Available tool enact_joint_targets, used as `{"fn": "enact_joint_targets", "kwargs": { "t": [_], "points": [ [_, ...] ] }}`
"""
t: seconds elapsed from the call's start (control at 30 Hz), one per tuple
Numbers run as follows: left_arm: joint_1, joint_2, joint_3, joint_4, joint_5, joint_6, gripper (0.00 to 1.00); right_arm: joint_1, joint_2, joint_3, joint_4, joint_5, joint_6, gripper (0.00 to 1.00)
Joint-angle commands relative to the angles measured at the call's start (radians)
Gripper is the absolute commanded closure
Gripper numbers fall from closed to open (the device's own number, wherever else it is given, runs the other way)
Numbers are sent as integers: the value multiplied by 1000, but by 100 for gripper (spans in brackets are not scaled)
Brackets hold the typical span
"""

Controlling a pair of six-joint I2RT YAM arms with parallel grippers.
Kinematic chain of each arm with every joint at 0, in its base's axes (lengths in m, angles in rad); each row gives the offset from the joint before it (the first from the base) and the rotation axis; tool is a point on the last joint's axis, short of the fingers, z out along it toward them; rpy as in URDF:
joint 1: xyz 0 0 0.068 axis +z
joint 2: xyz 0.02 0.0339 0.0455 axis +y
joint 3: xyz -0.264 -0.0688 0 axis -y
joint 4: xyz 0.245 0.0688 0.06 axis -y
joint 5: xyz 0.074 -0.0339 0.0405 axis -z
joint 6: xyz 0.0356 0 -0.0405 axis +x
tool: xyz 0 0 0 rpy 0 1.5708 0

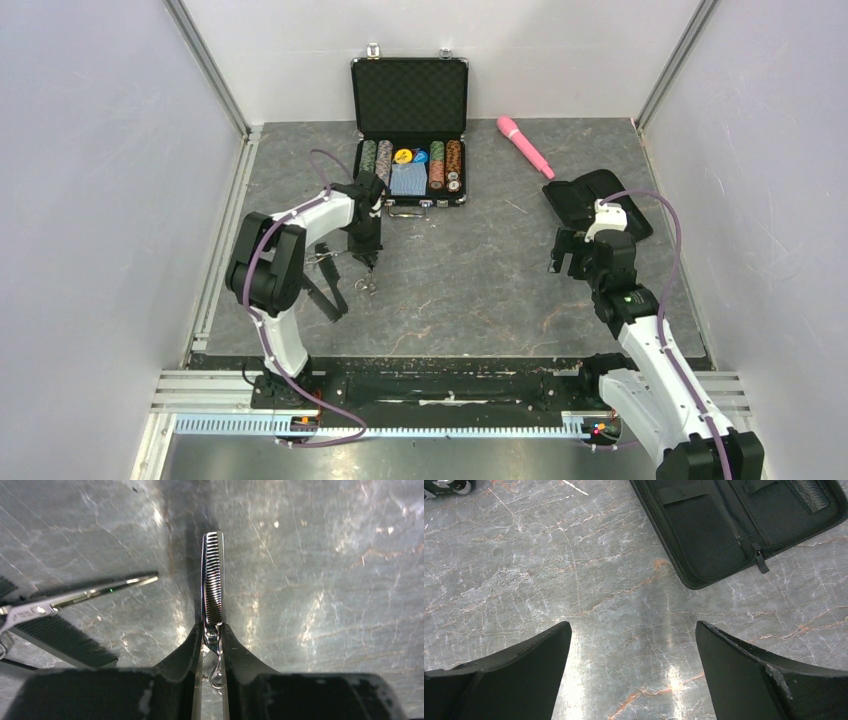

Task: Sort the hair-cutting tools

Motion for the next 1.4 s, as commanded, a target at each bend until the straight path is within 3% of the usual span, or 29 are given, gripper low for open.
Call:
{"fn": "enact_joint_targets", "kwargs": {
  "t": [0.0, 0.33, 0.7, 0.93, 1.17, 1.37],
  "points": [
    [-8, -123, -22, -8, 41, -5, 98, 2, -24, 2, 33, 33, -3, 2],
    [-5, -346, -117, 62, 51, -58, 98, 2, -23, 26, 22, 12, -2, 2],
    [27, -586, -188, 165, 177, -151, 98, 2, 16, 83, 3, -12, 5, 2],
    [49, -644, -190, 158, 114, -109, 98, -8, 287, 236, 24, 11, 13, 2],
    [50, -662, -226, 174, 61, -74, 98, -129, 557, 374, 122, -111, -10, 2],
    [50, -650, -226, 170, 98, -81, 98, -134, 816, 473, 144, -191, -60, 2]
  ]
}}
